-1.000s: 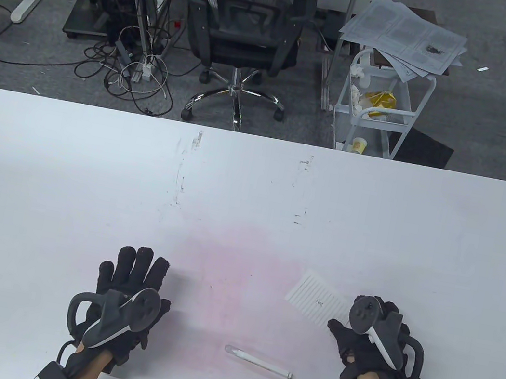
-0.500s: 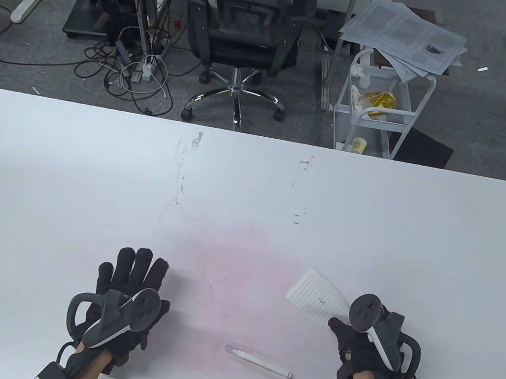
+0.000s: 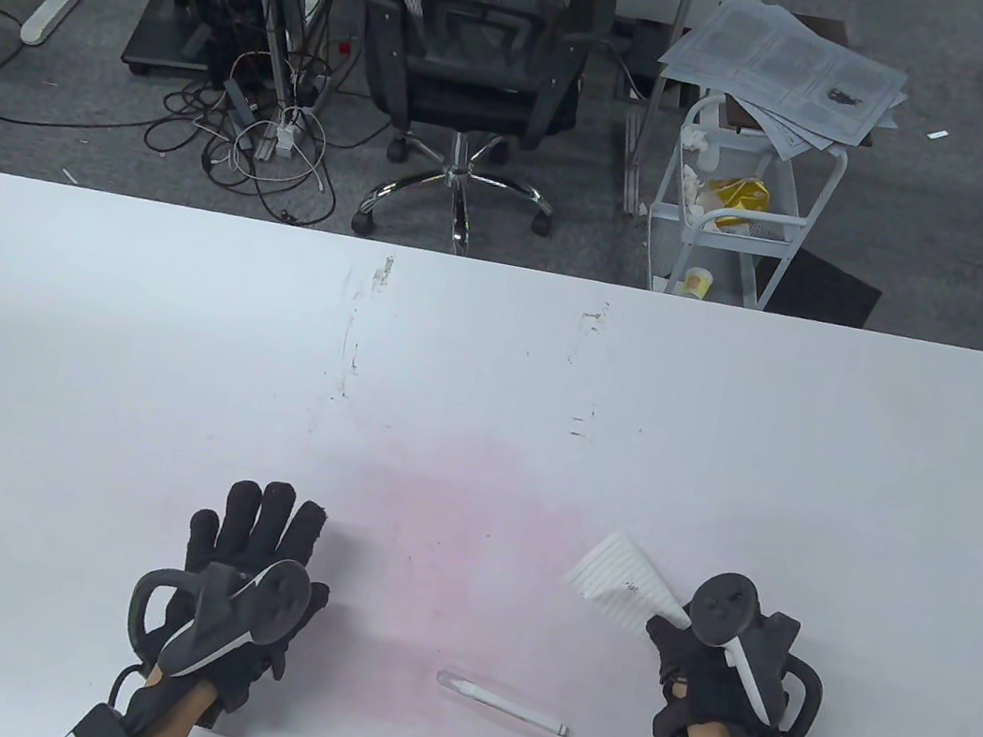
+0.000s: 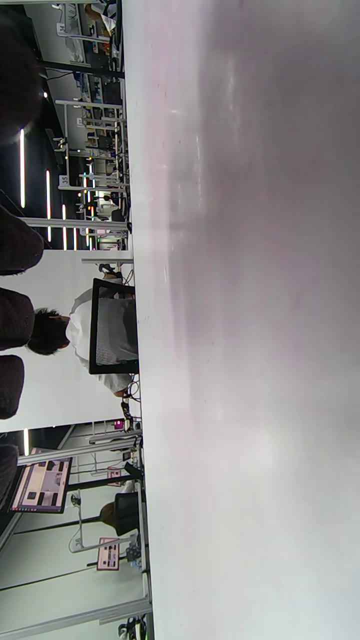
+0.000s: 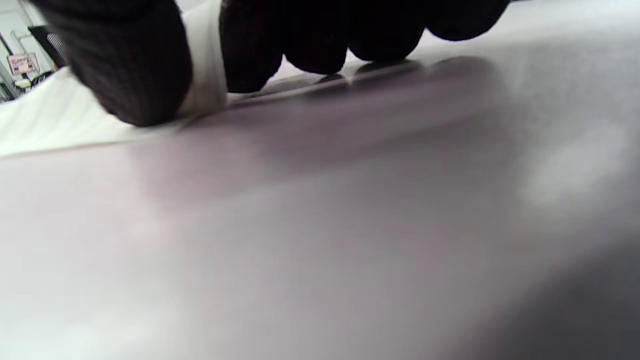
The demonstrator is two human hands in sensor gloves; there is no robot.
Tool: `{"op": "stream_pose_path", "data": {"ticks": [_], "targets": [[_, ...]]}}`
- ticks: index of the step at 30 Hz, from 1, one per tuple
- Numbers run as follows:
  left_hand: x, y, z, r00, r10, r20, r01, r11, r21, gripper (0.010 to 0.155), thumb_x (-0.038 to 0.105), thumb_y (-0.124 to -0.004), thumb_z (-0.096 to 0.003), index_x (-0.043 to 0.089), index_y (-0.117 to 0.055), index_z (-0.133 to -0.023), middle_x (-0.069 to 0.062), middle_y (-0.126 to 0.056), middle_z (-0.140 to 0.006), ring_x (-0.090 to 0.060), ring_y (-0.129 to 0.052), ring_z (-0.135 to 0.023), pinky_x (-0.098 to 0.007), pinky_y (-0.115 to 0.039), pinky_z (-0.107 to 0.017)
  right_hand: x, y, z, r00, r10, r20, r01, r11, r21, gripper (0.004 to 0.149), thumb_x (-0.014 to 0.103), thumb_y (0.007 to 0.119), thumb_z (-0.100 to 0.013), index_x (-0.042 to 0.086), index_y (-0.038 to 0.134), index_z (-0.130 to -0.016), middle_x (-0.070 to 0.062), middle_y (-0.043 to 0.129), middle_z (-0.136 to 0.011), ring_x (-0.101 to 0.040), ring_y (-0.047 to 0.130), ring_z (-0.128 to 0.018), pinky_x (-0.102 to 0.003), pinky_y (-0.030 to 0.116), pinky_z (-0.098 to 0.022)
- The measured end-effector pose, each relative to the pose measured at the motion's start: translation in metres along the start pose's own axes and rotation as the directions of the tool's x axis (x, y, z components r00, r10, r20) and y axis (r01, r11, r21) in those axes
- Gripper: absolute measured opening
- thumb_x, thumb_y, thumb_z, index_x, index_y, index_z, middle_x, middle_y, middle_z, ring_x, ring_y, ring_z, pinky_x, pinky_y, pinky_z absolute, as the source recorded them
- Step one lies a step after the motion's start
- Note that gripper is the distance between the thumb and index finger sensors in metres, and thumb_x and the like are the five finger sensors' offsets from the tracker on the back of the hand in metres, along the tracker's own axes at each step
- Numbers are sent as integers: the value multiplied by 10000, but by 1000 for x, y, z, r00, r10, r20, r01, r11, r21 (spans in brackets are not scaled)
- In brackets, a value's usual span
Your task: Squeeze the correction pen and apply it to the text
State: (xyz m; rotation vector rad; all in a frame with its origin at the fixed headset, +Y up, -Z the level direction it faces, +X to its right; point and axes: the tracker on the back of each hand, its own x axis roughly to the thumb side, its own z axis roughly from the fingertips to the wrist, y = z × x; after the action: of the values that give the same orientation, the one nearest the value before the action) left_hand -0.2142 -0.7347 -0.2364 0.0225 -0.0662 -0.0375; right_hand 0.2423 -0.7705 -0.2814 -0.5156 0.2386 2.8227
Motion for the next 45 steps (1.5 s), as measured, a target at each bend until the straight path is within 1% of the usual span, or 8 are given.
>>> {"op": "stream_pose_path", "data": {"ticks": [5, 10, 16, 23, 29, 35, 40, 45], "targets": [[0, 0, 0, 1000, 2, 0, -2, 1000, 1, 778, 664, -633, -355, 422, -422, -1064, 6, -342, -1184, -336, -399, -1127, -602, -454, -783, -10, -3, 0, 990, -141, 8, 141, 990, -19, 430, 411, 874, -415, 251, 724, -785, -8, 607, -896, -363, 606, -874, -589, 508, -681], [0, 0, 0, 1000, 3, 0, -3, 1000, 1, 776, 663, -633, -356, 420, -426, -1064, 6, -343, -1184, -336, -402, -1126, -601, -456, -782, -18, -9, 2, 948, -312, 61, 316, 946, -70, 403, 358, 883, -380, 222, 791, -748, -31, 702, -851, -380, 727, -804, -605, 567, -636], [-1, 0, 0, 1000, 7, 0, -7, 1000, -1, 776, 662, -634, -355, 420, -428, -1063, 8, -346, -1183, -334, -404, -1126, -599, -459, -781, -9, -20, 7, 930, -314, 193, 342, 931, -131, 379, 350, 843, -396, 223, 830, -753, -37, 781, -815, -379, 806, -746, -599, 611, -611], [-1, 0, 0, 1000, 7, -1, -7, 1000, 1, 778, 662, -635, -356, 419, -425, -1064, 7, -345, -1183, -336, -402, -1125, -599, -461, -782, 33, -43, 23, 867, -305, 394, 382, 915, -131, 375, 355, 804, -415, 216, 844, -761, -36, 848, -751, -360, 870, -678, -586, 660, -575], [0, 0, 0, 1000, 7, 2, -7, 1000, 6, 775, 661, -635, -355, 421, -428, -1062, 7, -344, -1184, -335, -403, -1125, -598, -462, -781, 98, -56, 38, 843, -184, 506, 258, 963, -81, 377, 356, 800, -412, 200, 852, -751, -42, 864, -718, -346, 892, -637, -579, 680, -558], [-1, 0, 0, 1000, 11, -1, -11, 1000, 8, 776, 661, -635, -356, 419, -427, -1063, 7, -344, -1183, -338, -403, -1125, -597, -463, -782, 163, -59, 48, 809, -88, 581, 142, 989, -48, 380, 368, 799, -407, 204, 852, -746, -37, 868, -710, -337, 900, -629, -573, 690, -553], [-1, 0, 0, 1000, 18, 1, -18, 1000, 12, 778, 661, -635, -355, 419, -426, -1064, 7, -344, -1183, -336, -404, -1125, -597, -464, -781, 202, -40, 43, 821, -19, 571, 20, 1000, 5, 379, 372, 805, -404, 210, 855, -742, -31, 869, -709, -335, 901, -630, -571, 690, -555], [-2, 0, 0, 1000, 23, 2, -23, 1000, 16, 776, 660, -636, -356, 418, -428, -1063, 6, -346, -1183, -337, -404, -1124, -597, -466, -781, 214, -11, 24, 864, 92, 496, -128, 991, 40, 379, 377, 806, -402, 217, 852, -743, -25, 867, -712, -333, 900, -637, -571, 687, -558]]}}
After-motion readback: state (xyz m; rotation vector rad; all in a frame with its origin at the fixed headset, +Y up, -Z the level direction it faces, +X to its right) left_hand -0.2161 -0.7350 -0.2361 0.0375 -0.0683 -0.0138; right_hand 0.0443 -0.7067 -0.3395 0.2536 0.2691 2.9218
